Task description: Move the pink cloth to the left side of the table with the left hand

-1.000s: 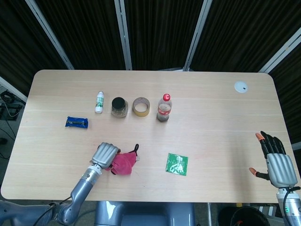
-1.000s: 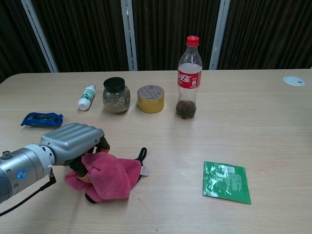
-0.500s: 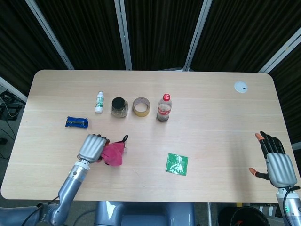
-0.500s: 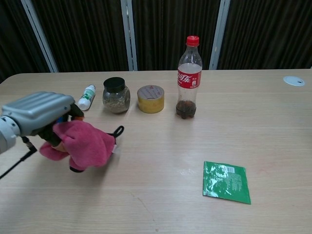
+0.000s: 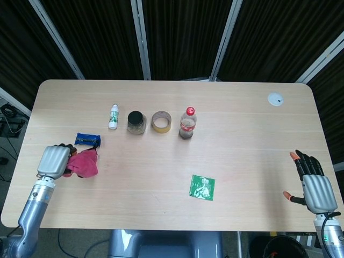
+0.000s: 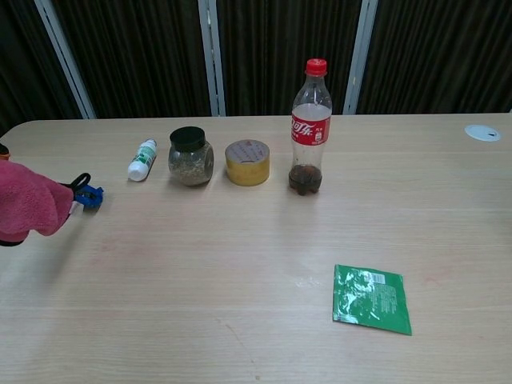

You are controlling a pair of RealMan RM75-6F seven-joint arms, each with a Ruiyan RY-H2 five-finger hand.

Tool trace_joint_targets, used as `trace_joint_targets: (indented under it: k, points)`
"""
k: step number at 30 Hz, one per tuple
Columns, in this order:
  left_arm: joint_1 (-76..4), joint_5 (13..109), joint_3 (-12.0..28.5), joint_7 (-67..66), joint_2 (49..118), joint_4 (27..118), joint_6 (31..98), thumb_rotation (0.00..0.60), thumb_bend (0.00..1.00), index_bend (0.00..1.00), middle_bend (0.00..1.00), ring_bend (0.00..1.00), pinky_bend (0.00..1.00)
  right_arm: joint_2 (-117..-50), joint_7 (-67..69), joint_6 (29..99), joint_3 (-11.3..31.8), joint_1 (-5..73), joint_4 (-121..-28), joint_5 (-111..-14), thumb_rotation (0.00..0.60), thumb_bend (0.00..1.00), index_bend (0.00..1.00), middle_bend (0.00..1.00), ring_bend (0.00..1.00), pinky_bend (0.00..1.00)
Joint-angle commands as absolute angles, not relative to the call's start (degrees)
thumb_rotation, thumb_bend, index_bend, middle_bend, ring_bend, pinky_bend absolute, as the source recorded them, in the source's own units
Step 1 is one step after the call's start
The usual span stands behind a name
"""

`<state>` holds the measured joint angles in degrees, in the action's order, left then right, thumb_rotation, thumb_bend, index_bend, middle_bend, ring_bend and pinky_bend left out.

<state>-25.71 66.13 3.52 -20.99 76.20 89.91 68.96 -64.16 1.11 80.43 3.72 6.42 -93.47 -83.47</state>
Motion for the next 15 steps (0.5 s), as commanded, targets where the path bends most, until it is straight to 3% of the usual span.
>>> trace_joint_targets:
  k: [1,3,5,9,15]
  points:
    - [-25.4,66.0,3.0,-20.3,75.7,89.7,67.7,0.6,0.33,0.59,0.29,0.25,0.38,-64.2,1.0,80.5,3.7,6.4,-93.5,-83.5,0.6,0.0,0.01,0.0,0.0,0.0]
    - [-25.2,66.1,2.8,-20.6,75.4,89.8,67.5,0.6,0.18,0.45,0.1,0.07,0.2,-64.2,1.0,80.5,3.7,6.4,-93.5,-83.5,0.6,0.0,0.01,0.0,0.0,0.0]
    - [-25.0,66.4,2.8,-20.8,75.3,90.0,67.9,0.6,0.08,0.31,0.02,0.0,0.11,-64.1,1.1,80.5,3.7,6.4,-93.4,-83.5,0.6,0.0,0.01,0.0,0.0,0.0]
    - [-24.5,67.2,3.1,-20.1,75.0,90.5,68.8,0.6,0.0,0.12,0.0,0.0,0.01,-64.1,1.2,80.4,3.7,6.4,-93.3,-83.6,0.6,0.0,0.01,0.0,0.0,0.0]
    - [-22.4,68.1,3.3,-18.1,72.3,93.5,71.1,0.6,0.0,0.09,0.0,0.0,0.0,-64.1,1.4,80.4,3.7,6.4,-93.3,-83.6,0.6,0.0,0.01,0.0,0.0,0.0]
